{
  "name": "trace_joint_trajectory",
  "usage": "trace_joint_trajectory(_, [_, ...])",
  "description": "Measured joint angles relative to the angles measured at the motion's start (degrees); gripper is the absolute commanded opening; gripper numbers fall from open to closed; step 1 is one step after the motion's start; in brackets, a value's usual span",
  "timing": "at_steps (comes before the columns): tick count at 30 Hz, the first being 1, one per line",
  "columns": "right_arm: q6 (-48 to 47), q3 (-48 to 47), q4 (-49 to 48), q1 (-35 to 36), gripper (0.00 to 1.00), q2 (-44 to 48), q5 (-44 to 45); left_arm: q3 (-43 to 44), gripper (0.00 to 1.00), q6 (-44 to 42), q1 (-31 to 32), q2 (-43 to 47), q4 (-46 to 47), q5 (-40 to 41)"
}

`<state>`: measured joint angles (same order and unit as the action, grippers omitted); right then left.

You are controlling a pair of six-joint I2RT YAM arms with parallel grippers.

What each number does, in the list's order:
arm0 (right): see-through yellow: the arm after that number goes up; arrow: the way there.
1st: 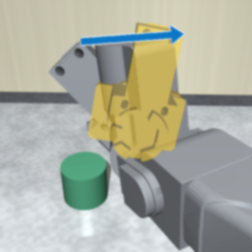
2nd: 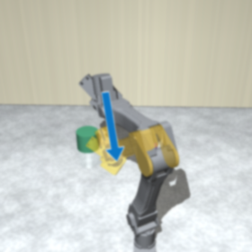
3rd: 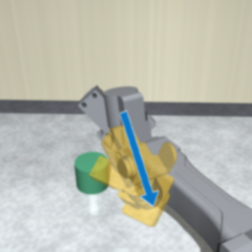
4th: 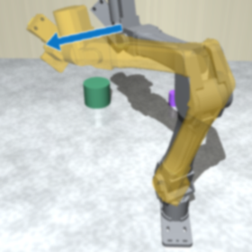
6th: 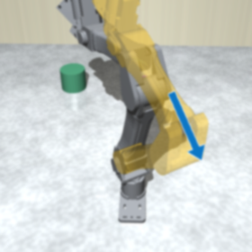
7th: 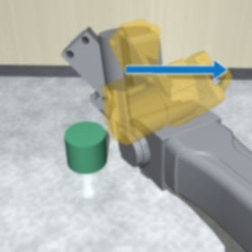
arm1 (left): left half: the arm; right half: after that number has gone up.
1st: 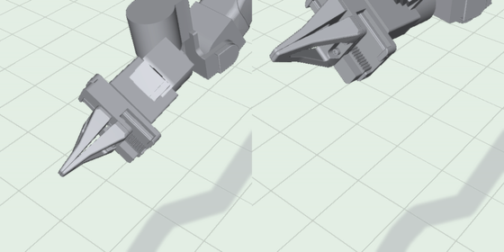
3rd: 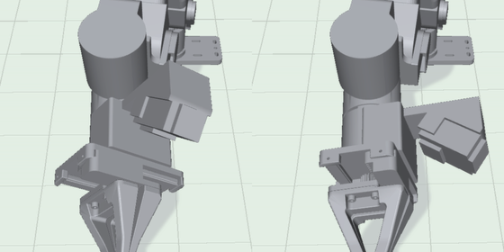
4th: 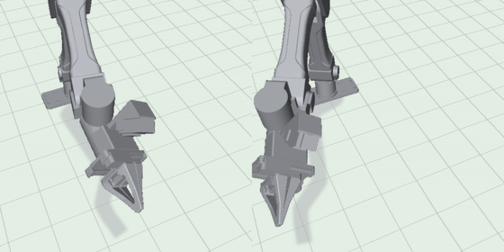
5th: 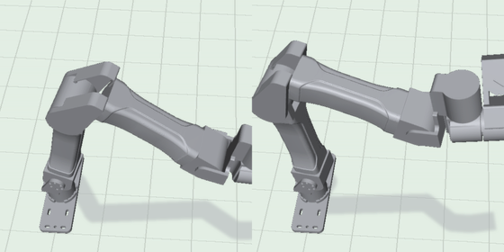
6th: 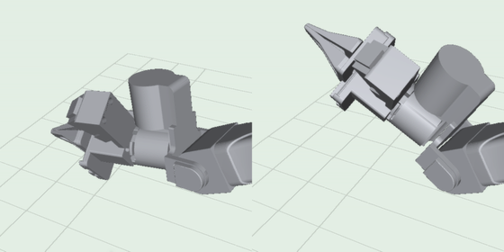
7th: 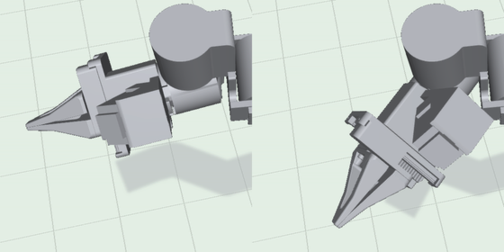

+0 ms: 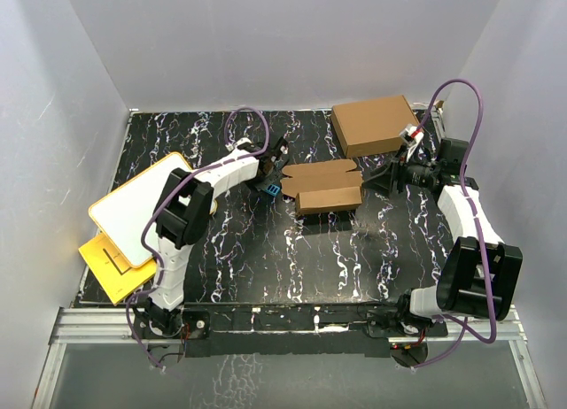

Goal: Fold the paper box

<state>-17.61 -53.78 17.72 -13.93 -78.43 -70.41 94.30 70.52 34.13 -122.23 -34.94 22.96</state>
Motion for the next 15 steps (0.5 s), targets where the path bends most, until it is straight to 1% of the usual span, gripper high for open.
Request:
trace_joint_trajectory(4, [0.0, 0.0, 0.0, 0.0, 0.68, 0.0, 0.0, 0.5, 0.48, 0.0, 0.0, -1.1, -0.4, -0.1])
trace_joint_trajectory(9, [0.0, 0.0, 0.0, 0.0, 0.68, 0.0, 0.0, 1.6, 0.41, -0.4, 0.0, -2.3, -0.9, -0.3])
trace_joint_trajectory(11, [0.0, 0.0, 0.0, 0.0, 0.68, 0.0, 0.0, 1.7, 0.34, -0.5, 0.0, -2.3, -1.2, -0.3])
trace_joint_trajectory(13, [0.0, 0.0, 0.0, 0.0, 0.68, 0.0, 0.0, 1.7, 0.25, -0.6, 0.0, -2.4, -1.3, -0.4])
trace_joint_trajectory(15, [0.0, 0.0, 0.0, 0.0, 0.68, 0.0, 0.0, 1.7, 0.2, -0.8, 0.0, -2.4, -1.3, -0.5])
